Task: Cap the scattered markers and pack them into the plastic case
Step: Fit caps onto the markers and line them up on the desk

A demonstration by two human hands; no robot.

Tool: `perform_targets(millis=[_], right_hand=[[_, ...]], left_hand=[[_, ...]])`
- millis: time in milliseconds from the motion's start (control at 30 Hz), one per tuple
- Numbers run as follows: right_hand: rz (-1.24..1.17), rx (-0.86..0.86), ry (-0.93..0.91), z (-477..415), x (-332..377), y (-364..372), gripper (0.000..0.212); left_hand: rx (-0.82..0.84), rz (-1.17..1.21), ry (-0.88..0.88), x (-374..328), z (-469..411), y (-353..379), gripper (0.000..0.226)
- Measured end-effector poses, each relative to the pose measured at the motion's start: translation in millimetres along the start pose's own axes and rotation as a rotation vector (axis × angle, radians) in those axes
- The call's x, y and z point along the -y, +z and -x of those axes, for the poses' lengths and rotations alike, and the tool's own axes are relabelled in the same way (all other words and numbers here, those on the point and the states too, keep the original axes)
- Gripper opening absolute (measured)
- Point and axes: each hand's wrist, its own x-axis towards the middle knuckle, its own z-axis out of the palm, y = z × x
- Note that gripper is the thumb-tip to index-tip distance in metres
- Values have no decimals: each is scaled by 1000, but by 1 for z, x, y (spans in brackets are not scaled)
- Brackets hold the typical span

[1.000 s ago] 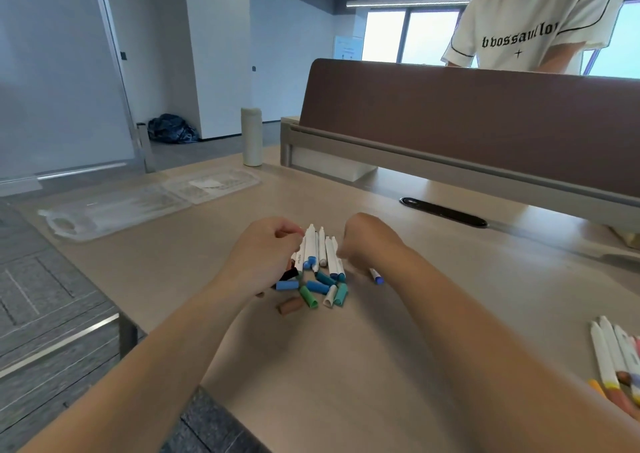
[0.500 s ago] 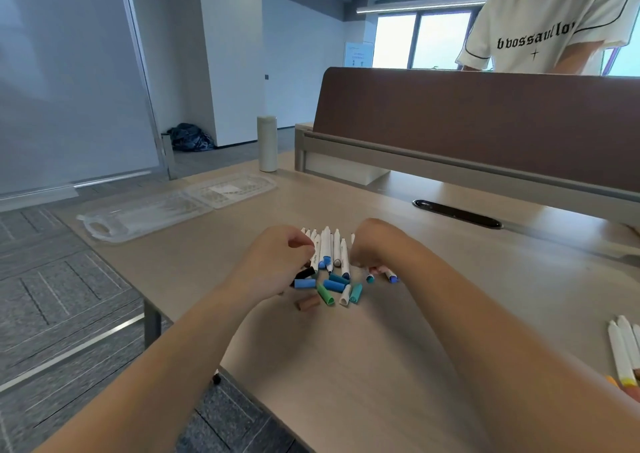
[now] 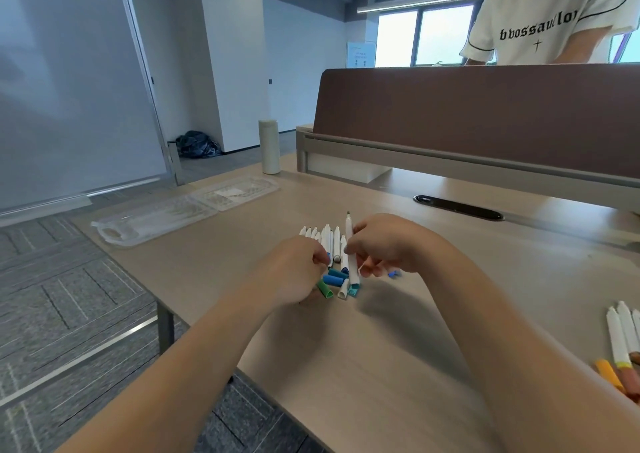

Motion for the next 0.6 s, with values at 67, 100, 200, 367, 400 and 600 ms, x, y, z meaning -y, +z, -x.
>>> perform_targets(millis=[67,100,200,367,400,600], right_hand=[[7,-9,-9,0,1,0,19],[17,-18,-17,-1,1,0,22],[59,-30,-45,-2,6,2,30],[103,-87,-44,-5,3,1,16],[93,-105,-38,-4,2,0,12],[244,-22,-9,-3,0,-4,26]], left_hand=[[-33,-7,-36,2,-3,-4,27],[-58,-6,-49,4,-5,-7,27],[-91,-9,-51,7,-7,-10,25],[-40,-147,95,-3,-13,0,22],[-40,-194,128,-4,-15,3,22],[21,-422,252,-10,-27,14,22]])
